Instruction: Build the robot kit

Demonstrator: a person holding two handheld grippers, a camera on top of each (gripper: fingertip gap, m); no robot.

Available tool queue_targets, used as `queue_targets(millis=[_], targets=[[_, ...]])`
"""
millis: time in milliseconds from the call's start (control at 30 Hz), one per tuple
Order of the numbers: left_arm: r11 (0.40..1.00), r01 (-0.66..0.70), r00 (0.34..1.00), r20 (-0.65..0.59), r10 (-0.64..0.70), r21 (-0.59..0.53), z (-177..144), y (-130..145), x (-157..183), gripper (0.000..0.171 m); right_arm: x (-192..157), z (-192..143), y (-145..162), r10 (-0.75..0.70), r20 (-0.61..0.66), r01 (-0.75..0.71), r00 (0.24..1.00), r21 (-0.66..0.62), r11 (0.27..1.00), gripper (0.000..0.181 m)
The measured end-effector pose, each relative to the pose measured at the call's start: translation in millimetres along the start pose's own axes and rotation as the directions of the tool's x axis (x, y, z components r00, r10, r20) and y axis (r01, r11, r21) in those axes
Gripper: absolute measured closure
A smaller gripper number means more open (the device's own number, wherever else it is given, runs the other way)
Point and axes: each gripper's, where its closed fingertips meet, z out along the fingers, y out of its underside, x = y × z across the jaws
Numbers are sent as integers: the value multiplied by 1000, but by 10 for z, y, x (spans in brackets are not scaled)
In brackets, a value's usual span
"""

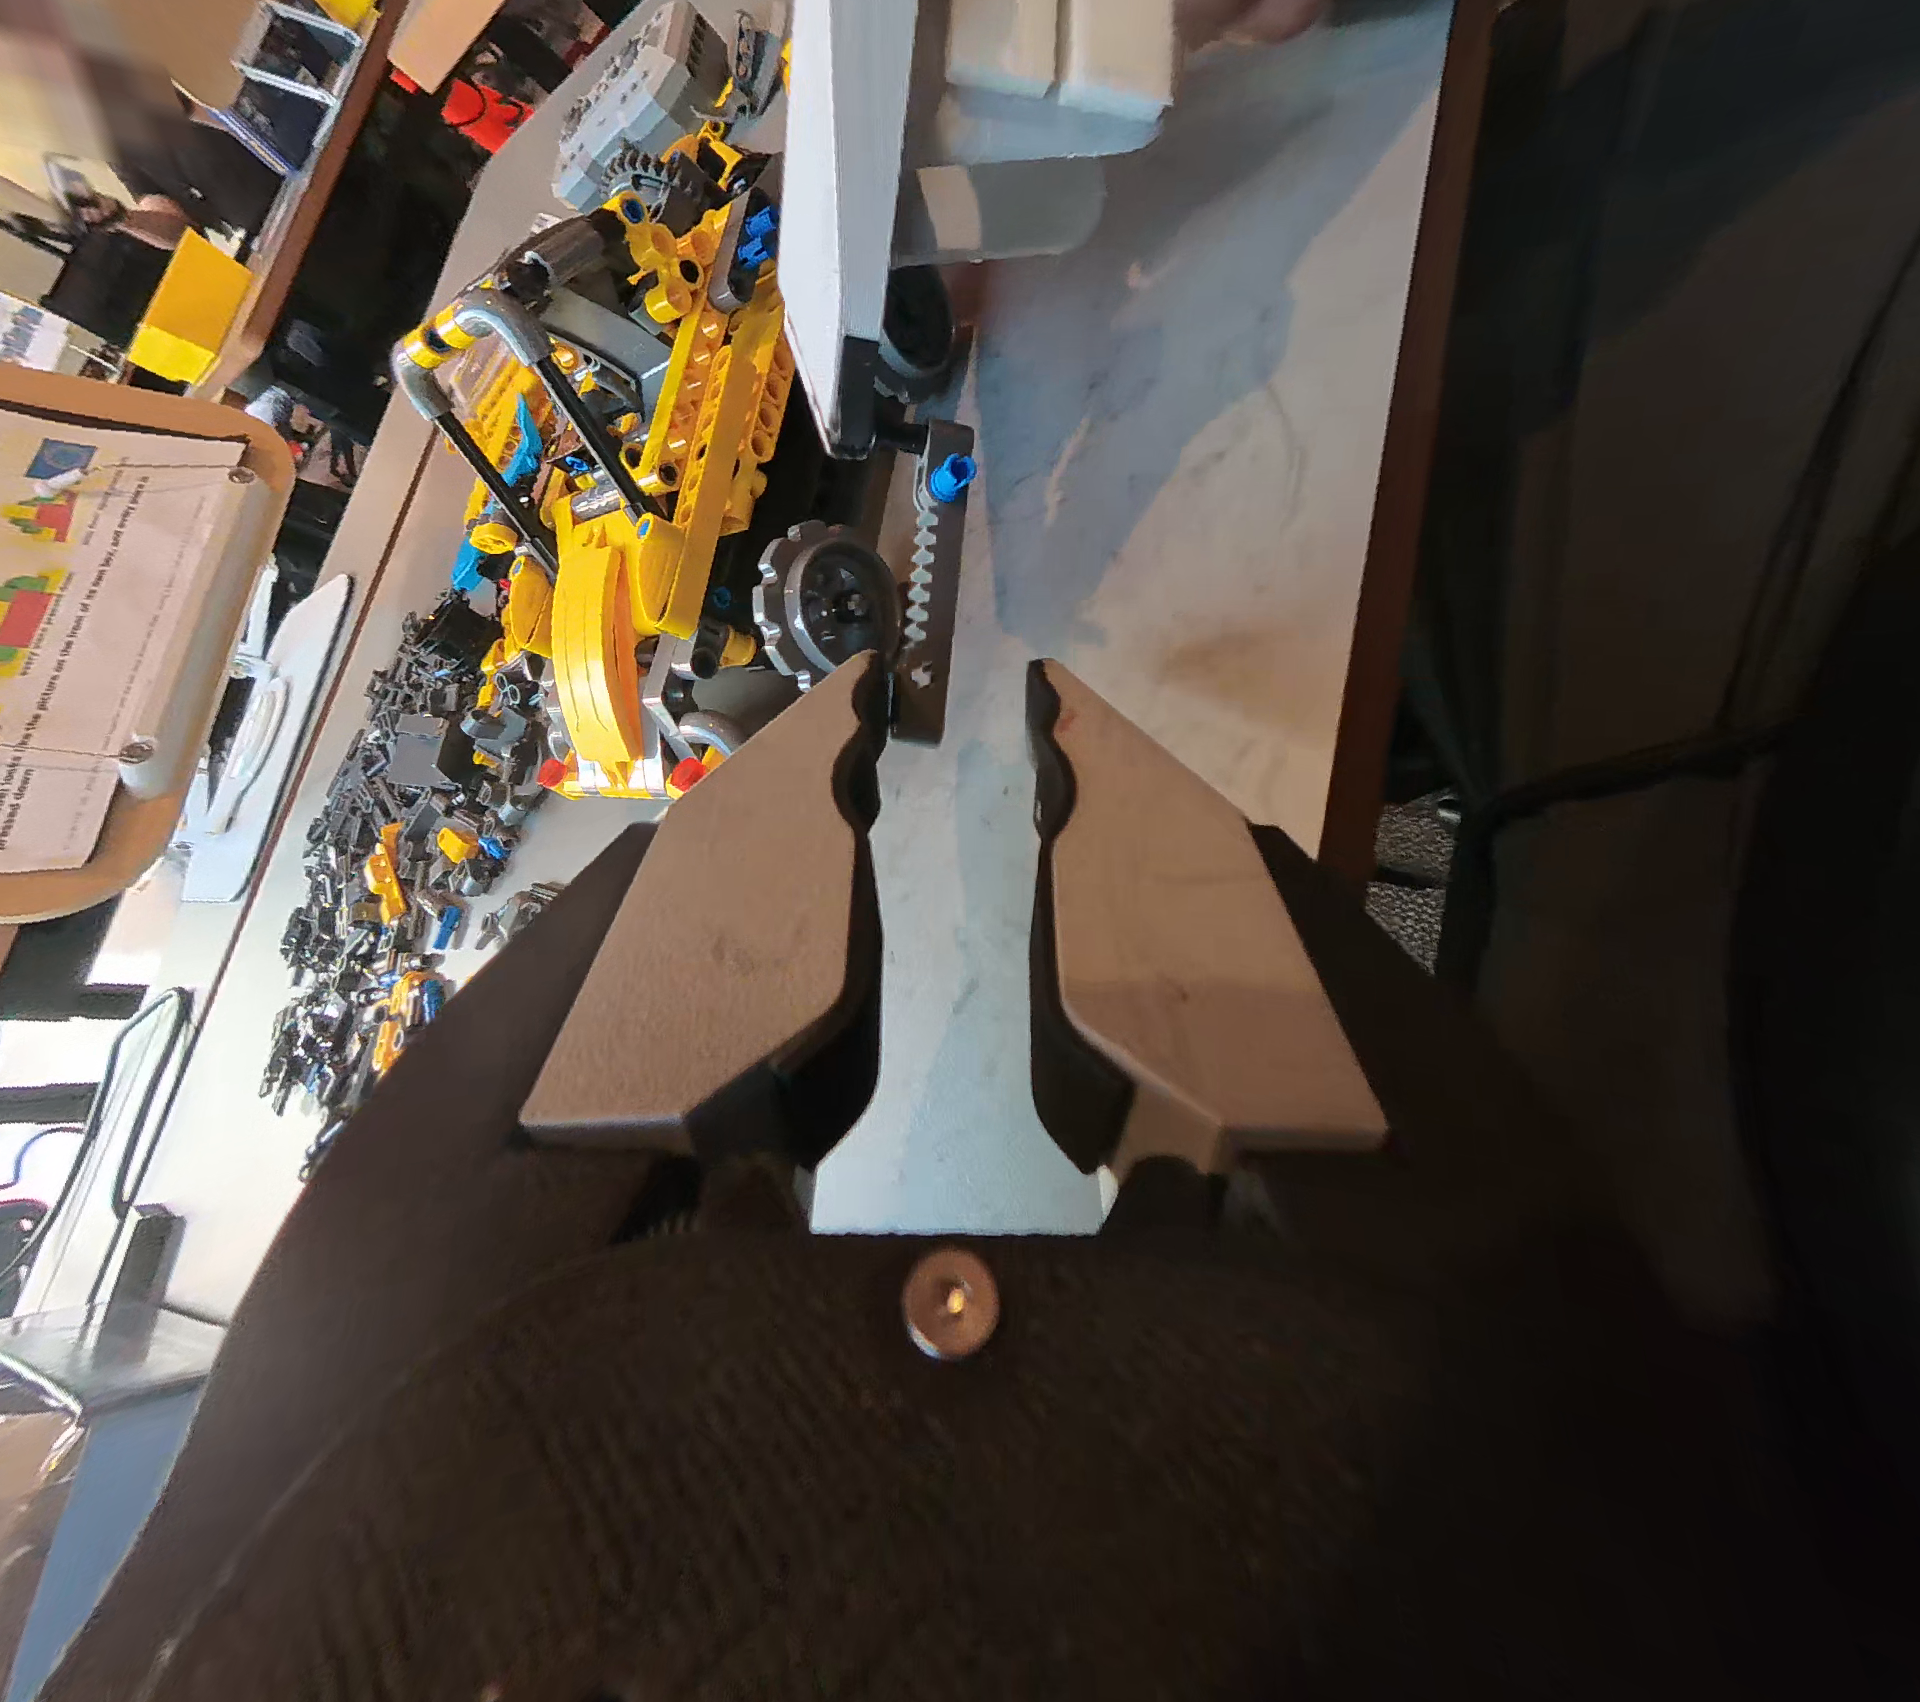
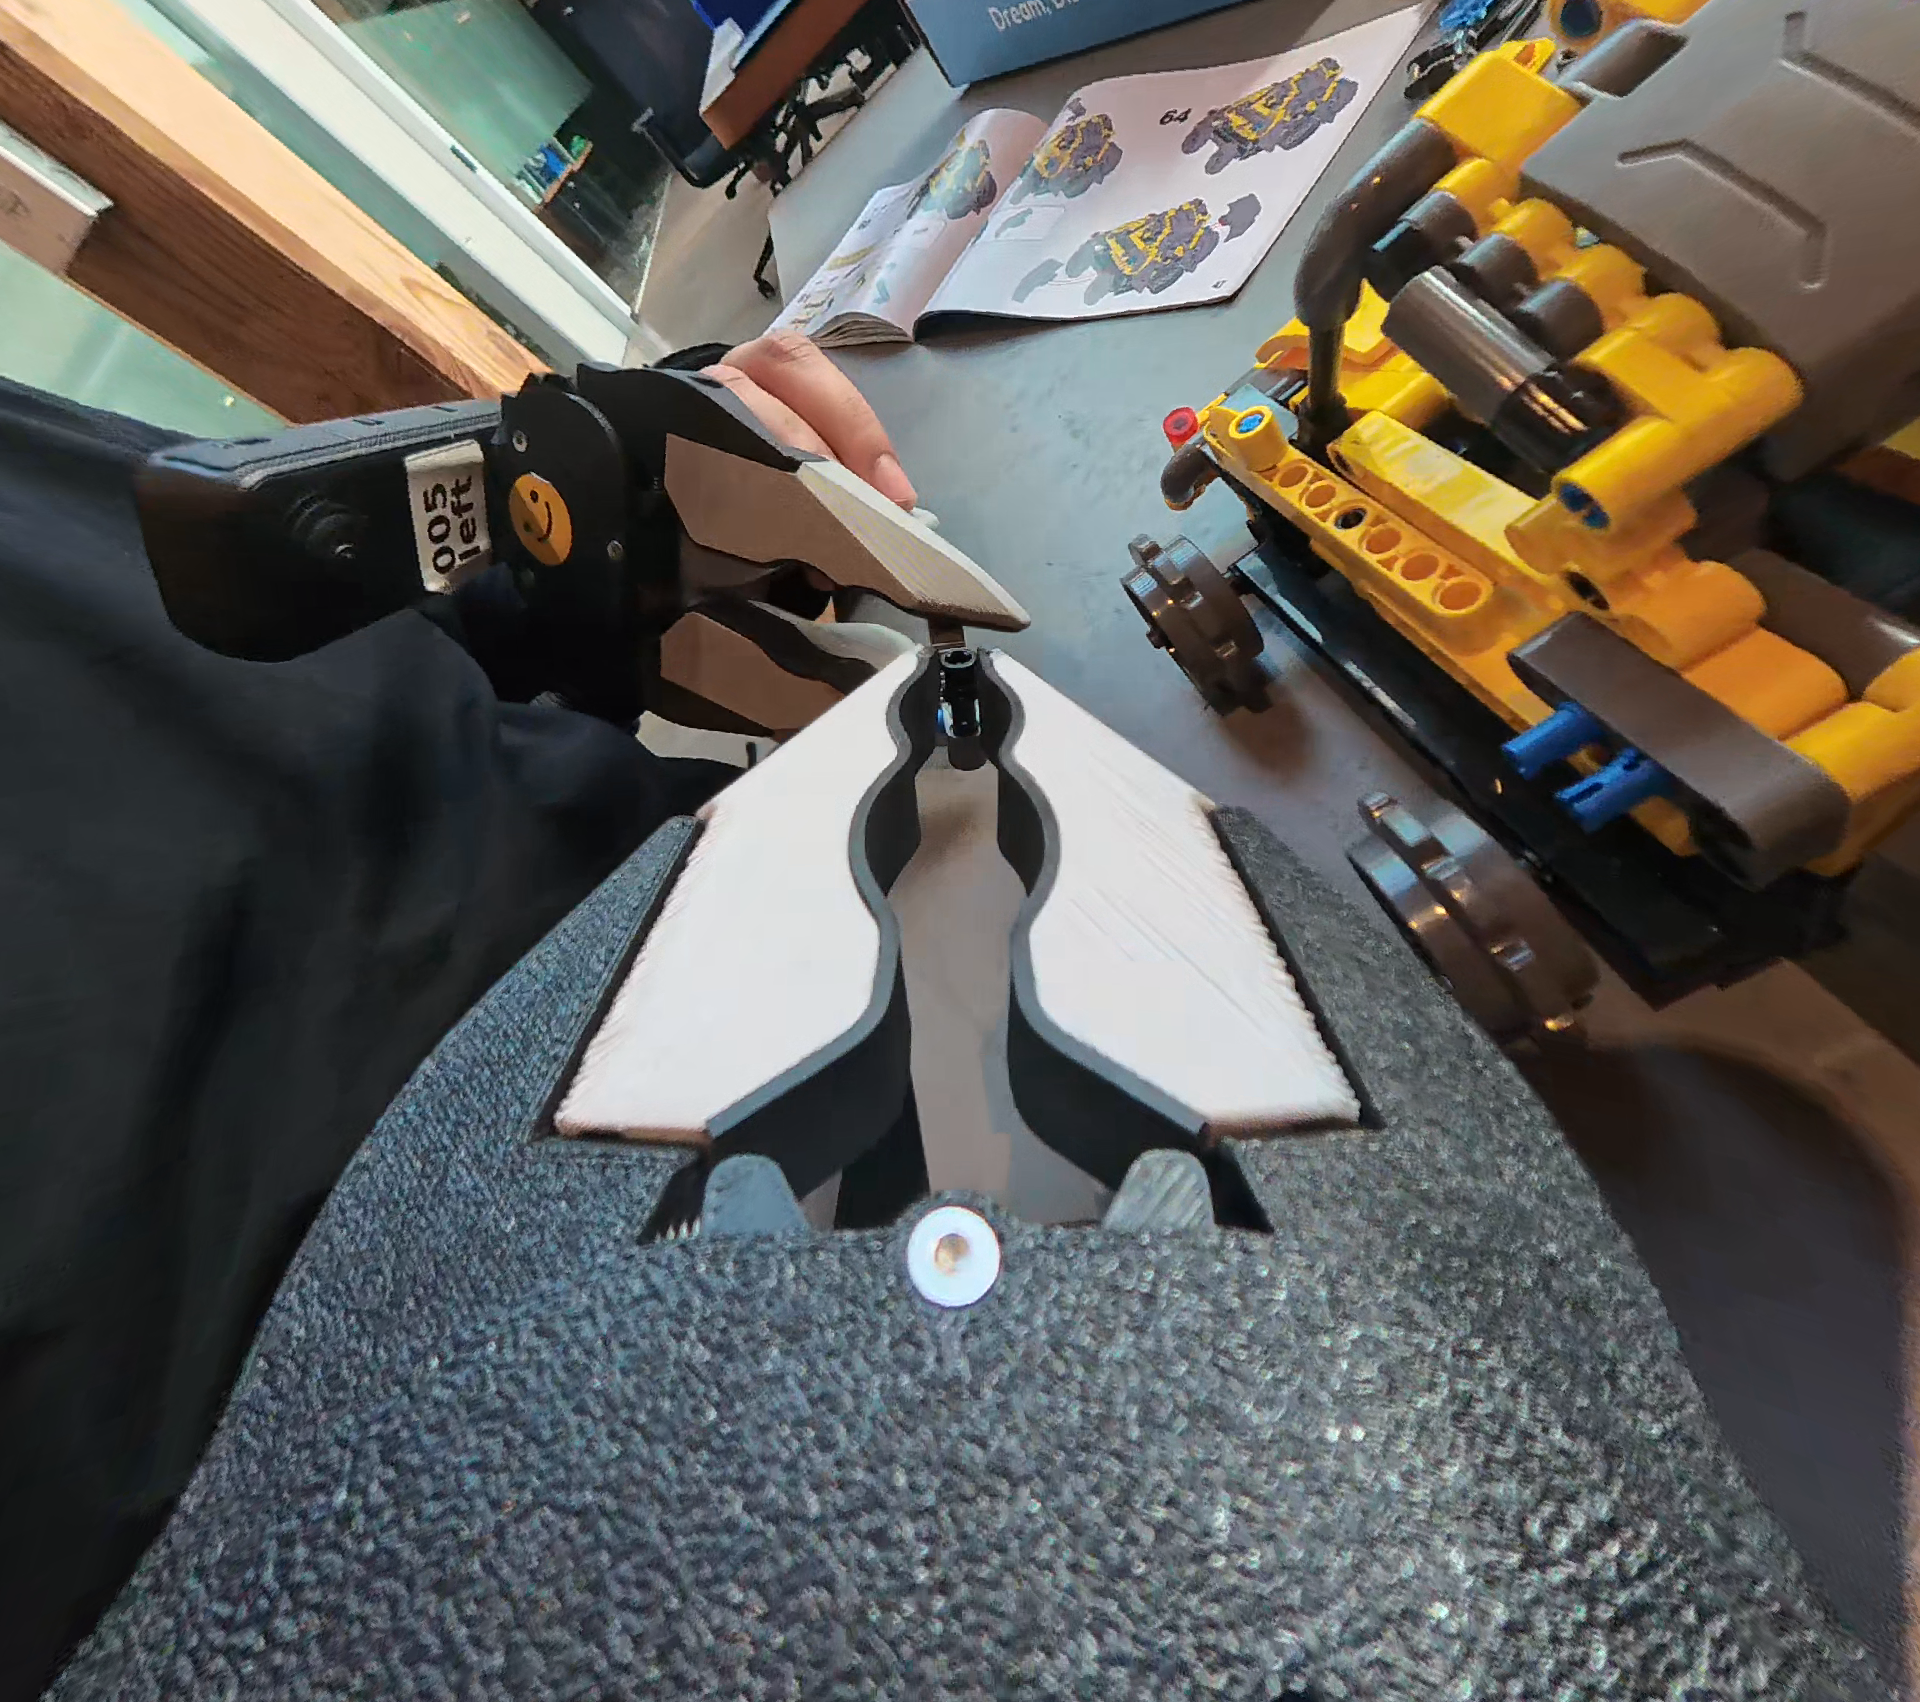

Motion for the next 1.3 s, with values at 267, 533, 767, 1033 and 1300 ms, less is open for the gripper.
queue_targets(millis=[267,533,767,1033,1300], targets=[[997,-81,996,22,81,1,9,-9,48,164,-78,76,34,-36,8,36,999,-16,999,174],[993,-122,991,47,122,-8,17,41,6,166,-32,-35,51,-291,-83,286,953,-73,956,157],[968,-243,969,27,245,-61,-199,437,-84,166,-17,3,119,-556,-172,533,813,-166,830,155],[998,-32,994,-103,26,-57,-222,467,-77,166,-33,59,209,-579,-127,549,806,-209,810,155],[985,-169,984,48,170,-35,-203,473,-205,166,-50,65,166,-555,-104,533,825,-178,827,157]])
